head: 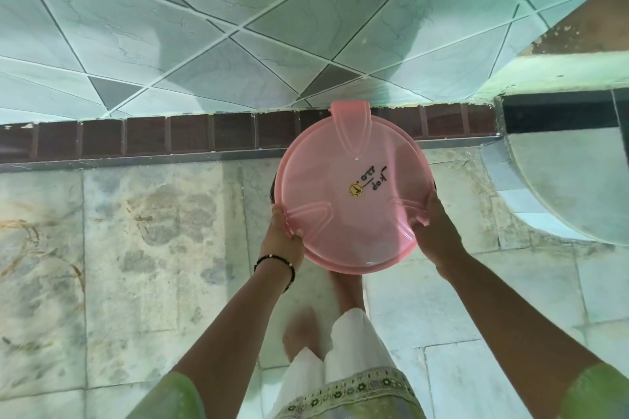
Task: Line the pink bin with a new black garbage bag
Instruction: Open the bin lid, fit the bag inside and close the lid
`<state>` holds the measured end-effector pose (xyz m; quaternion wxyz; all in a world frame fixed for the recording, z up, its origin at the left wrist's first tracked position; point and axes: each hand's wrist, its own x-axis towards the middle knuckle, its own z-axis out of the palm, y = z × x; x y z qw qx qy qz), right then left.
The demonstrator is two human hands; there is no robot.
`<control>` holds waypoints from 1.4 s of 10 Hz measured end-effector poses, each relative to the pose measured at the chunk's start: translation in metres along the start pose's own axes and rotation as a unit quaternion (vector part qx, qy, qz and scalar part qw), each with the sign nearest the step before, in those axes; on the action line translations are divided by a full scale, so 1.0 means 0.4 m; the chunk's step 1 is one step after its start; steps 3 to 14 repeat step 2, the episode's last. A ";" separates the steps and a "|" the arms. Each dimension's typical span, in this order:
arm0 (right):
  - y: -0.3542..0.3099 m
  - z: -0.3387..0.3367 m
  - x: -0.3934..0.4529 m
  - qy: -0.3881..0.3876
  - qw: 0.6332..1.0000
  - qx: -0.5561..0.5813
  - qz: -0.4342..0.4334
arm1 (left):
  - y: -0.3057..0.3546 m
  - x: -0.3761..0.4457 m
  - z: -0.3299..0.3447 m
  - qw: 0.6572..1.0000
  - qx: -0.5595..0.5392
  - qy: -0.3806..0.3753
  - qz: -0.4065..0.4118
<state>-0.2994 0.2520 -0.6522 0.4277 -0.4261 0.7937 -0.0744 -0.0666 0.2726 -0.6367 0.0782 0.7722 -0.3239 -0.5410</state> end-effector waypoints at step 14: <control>-0.003 -0.017 -0.055 0.008 0.999 -0.040 0.019 | -0.022 -0.038 -0.021 1.000 -0.012 0.000 -0.011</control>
